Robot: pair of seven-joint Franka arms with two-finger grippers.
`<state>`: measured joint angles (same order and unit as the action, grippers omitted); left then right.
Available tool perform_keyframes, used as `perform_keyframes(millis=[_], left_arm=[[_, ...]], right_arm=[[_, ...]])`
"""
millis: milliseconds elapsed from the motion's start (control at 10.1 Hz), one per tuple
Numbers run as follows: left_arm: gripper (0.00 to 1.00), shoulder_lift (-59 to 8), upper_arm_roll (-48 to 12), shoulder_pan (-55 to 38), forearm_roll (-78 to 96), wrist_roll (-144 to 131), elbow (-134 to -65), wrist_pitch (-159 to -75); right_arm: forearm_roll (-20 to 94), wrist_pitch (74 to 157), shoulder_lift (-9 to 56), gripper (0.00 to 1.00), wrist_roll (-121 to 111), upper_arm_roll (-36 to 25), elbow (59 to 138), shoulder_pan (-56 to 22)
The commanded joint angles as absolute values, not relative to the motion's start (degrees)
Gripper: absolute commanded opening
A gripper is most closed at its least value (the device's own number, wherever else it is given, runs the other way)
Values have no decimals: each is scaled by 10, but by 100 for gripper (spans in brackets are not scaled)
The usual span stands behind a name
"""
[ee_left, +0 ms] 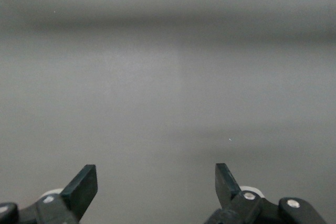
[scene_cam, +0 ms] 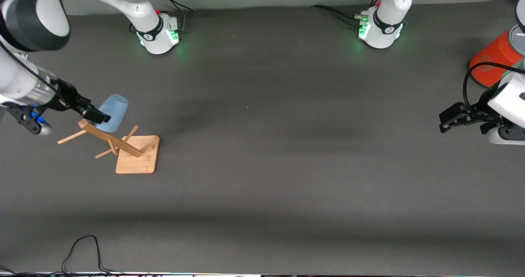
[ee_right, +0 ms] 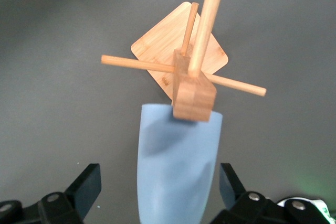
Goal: Rotate and upright cup with both arms
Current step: 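Close the right gripper on the blue cup's base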
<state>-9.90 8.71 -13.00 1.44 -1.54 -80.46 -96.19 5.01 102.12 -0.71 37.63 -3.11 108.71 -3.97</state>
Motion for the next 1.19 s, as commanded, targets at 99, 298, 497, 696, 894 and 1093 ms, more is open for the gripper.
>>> perform_keyframes(millis=[99, 298, 497, 696, 894, 1093], left_arm=[[100, -100, 90, -136, 16, -18, -802, -968], [100, -100, 90, -134, 17, -18, -802, -964], [100, -100, 90, -136, 16, -18, -802, -964], [100, -102, 90, -136, 16, -18, -802, -965], [100, -99, 89, -137, 16, -18, -800, -955], [100, -96, 88, -135, 17, -19, -800, -944]], right_arm=[[59, 1072, -18, 100, 388, -34, 1142, -41], [59, 1070, -19, 100, 388, -38, 1144, -41], [59, 1064, -20, 100, 387, -40, 1148, -42], [59, 1057, -21, 90, 385, -40, 1148, -42], [59, 1051, -21, 67, 380, -40, 1148, -42], [59, 1049, -22, 65, 379, -40, 1146, -42]])
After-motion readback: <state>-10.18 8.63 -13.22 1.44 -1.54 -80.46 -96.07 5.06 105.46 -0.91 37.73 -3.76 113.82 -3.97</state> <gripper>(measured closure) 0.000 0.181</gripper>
